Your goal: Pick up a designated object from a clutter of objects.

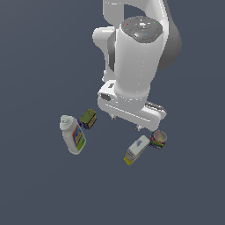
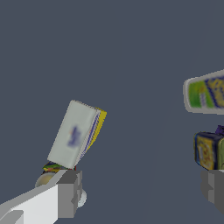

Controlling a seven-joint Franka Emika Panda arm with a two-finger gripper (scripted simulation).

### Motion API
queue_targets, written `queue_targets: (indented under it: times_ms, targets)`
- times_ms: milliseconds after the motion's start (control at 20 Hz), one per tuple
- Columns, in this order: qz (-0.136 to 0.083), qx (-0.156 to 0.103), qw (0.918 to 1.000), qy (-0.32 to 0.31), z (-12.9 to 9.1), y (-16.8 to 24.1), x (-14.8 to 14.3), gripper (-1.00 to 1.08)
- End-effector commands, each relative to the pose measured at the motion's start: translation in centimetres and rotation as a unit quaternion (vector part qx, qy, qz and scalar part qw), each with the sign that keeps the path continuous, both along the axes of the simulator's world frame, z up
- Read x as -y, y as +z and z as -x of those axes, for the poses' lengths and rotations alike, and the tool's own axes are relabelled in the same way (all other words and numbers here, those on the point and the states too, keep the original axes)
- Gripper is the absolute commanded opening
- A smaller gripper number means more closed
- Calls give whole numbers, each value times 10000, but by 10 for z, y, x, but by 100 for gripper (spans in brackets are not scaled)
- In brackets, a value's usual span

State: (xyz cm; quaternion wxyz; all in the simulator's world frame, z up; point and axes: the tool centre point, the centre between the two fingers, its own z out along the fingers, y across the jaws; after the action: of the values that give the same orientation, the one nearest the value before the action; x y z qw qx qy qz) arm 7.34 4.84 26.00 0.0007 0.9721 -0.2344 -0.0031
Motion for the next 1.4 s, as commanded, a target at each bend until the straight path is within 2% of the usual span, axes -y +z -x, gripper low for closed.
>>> queue_targets:
  times_ms: [0, 700, 1050, 1350]
  targets:
    - [4, 6, 9996, -270, -7, -8, -8, 100]
    - [9, 26, 9880, -1544, -37, -47, -47, 100]
    - [7, 30, 9832, -1824, -42, -56, -56, 100]
    - [7, 28, 9828, -1848, -42, -58, -57, 100]
